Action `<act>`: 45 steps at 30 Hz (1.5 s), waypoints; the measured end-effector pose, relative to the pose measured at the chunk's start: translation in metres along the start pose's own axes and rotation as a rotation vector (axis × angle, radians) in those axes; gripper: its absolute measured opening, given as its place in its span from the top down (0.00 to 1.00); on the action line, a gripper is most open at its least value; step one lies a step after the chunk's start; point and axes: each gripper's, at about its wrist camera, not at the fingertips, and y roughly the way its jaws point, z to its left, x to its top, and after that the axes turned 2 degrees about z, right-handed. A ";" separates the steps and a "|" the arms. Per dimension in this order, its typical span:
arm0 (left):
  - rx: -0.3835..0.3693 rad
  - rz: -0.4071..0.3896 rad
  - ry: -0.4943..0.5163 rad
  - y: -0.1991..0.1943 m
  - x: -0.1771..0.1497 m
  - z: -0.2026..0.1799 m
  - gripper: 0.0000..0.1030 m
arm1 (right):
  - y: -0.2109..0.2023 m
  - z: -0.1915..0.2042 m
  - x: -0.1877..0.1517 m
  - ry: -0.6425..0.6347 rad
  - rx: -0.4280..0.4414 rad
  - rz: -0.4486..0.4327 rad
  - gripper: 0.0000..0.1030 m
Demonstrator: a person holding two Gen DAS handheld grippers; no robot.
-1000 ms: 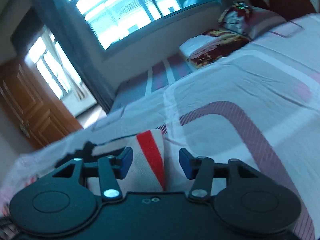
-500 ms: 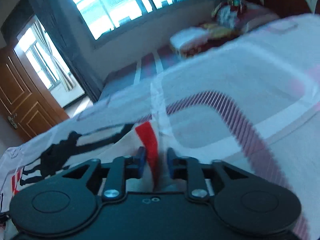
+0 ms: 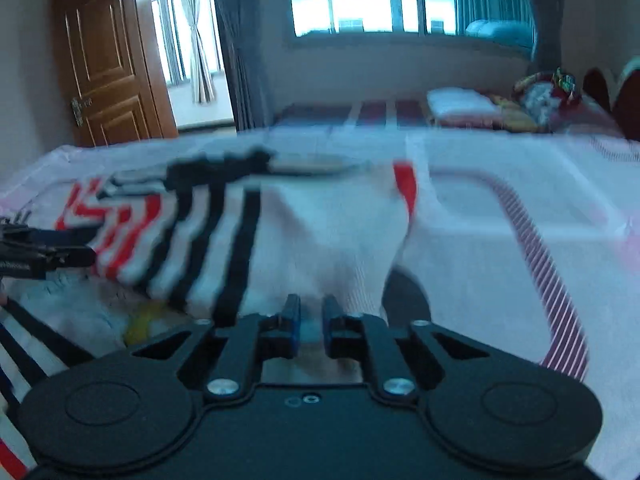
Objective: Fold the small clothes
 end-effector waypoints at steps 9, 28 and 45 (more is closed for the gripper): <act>-0.001 0.034 -0.012 0.039 0.022 -0.007 0.22 | 0.028 -0.011 0.028 -0.016 -0.008 -0.011 0.83; 0.077 0.079 -0.057 0.051 0.019 0.005 0.22 | 0.077 -0.039 0.062 0.050 -0.168 0.024 0.80; 0.308 -0.050 -0.720 -0.129 -0.109 0.218 0.22 | -0.025 0.040 0.010 0.012 -0.144 0.044 0.59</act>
